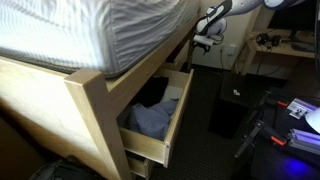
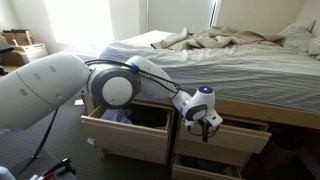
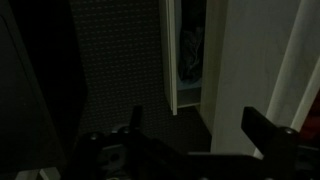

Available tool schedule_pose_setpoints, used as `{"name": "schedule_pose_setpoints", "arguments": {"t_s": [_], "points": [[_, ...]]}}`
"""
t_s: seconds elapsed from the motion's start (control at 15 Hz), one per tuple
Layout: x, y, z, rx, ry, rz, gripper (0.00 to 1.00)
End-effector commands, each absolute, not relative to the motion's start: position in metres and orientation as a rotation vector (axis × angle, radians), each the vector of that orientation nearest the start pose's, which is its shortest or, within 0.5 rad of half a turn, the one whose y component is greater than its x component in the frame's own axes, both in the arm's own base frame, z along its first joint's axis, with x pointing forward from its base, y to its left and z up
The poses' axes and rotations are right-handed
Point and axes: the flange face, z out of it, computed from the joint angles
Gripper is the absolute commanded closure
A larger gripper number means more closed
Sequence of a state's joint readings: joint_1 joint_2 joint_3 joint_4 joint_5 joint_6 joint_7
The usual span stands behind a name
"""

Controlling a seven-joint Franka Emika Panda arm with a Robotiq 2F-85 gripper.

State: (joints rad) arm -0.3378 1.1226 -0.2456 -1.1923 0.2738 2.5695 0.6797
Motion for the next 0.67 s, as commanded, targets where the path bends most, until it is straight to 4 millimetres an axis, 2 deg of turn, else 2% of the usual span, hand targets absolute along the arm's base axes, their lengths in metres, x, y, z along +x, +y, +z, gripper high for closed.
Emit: {"name": "schedule_pose_setpoints", "arguments": {"t_s": [0.0, 0.13, 0.27, 0.6], "points": [[0.676, -0.376, 0.126, -2.494, 1.877, -0.447, 0.00], [0.677, -0.378, 0.126, -2.467, 1.868, -0.449, 0.00], [0.688, -0.370, 0.134, -2.524, 1.647, -0.396, 0.00], [0.709, -0.344, 0.135, -2.640, 1.285, -0.311, 0.00]]}}
